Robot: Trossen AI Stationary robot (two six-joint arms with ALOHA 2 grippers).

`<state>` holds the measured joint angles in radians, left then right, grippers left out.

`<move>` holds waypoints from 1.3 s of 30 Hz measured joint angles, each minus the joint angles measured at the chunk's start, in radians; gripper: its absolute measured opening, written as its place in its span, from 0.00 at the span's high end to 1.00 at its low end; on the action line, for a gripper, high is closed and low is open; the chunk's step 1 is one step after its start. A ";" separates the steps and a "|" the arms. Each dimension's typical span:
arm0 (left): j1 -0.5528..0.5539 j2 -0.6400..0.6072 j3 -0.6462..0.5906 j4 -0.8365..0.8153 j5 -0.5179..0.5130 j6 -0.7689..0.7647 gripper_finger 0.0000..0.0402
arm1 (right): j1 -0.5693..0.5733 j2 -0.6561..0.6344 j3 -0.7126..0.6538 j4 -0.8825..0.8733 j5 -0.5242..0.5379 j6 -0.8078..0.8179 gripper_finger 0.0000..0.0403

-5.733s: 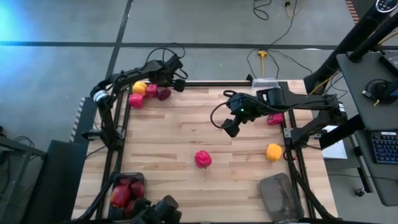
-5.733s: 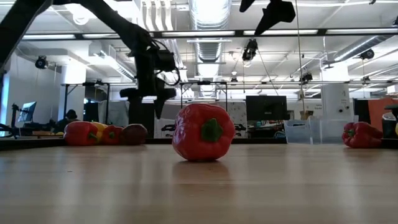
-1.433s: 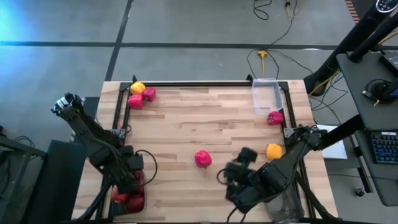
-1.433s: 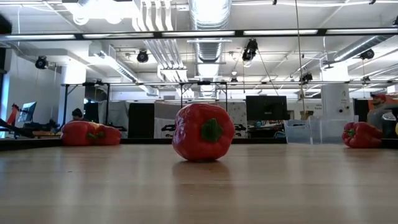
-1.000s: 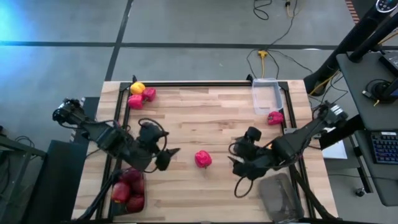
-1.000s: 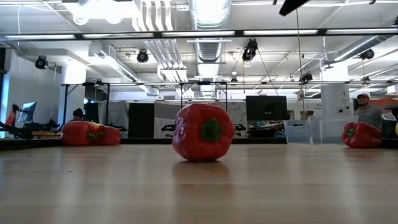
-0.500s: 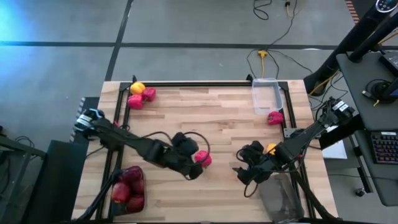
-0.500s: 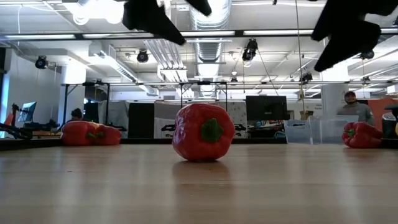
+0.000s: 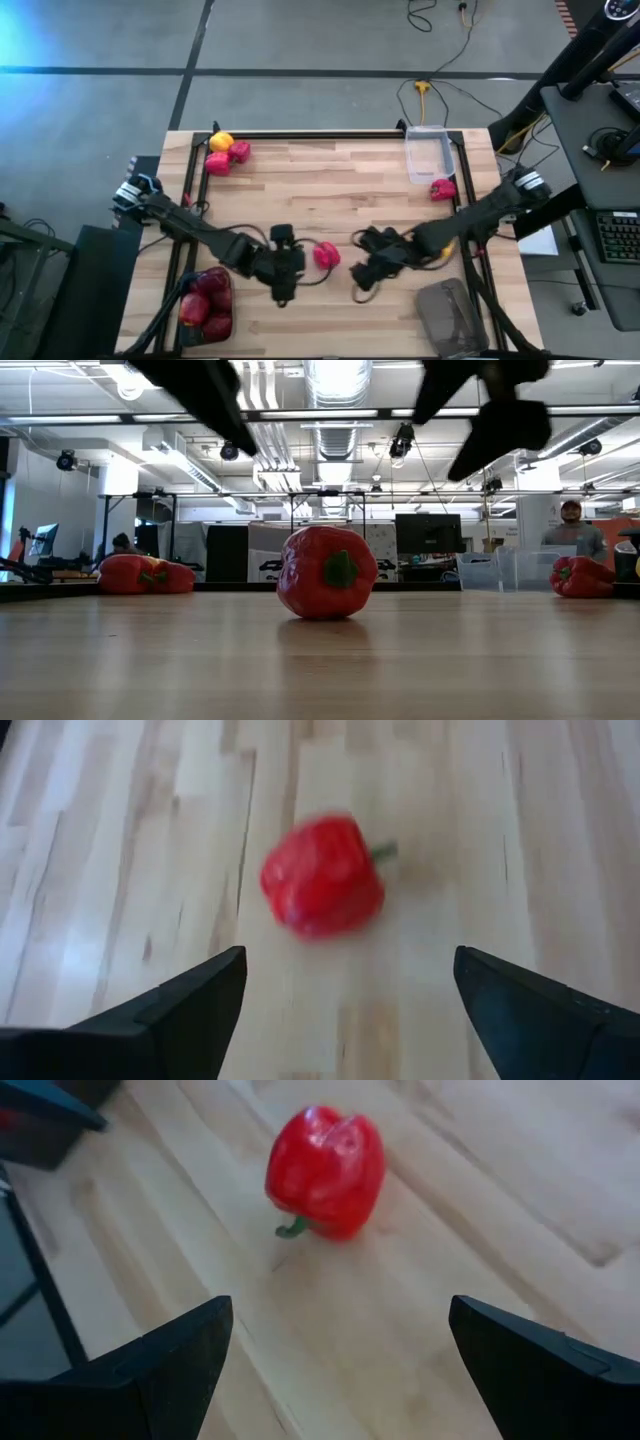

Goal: Sort produce into baskets
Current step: Put the red bell pepper into the right black bin

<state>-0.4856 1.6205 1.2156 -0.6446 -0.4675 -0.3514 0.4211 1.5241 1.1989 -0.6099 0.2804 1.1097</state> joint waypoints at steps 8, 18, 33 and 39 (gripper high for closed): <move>-0.067 -0.201 -0.287 0.120 0.004 0.001 0.18 | -0.104 0.231 0.292 -0.036 -0.017 -0.029 0.09; -0.064 -0.460 -0.570 0.244 0.159 -0.006 0.19 | -0.149 0.387 0.514 -0.082 -0.086 -0.086 0.09; -0.046 -0.629 -0.675 0.241 0.163 0.032 0.19 | -0.239 0.548 0.730 -0.330 -0.118 -0.116 0.06; -0.046 -0.656 -0.687 0.215 0.178 0.037 0.19 | -0.243 0.618 0.805 -0.402 -0.165 -0.050 0.06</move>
<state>-0.5320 0.9647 0.5282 -0.4298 -0.2892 -0.3148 0.1778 2.1426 2.0035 -1.0121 0.1151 1.0601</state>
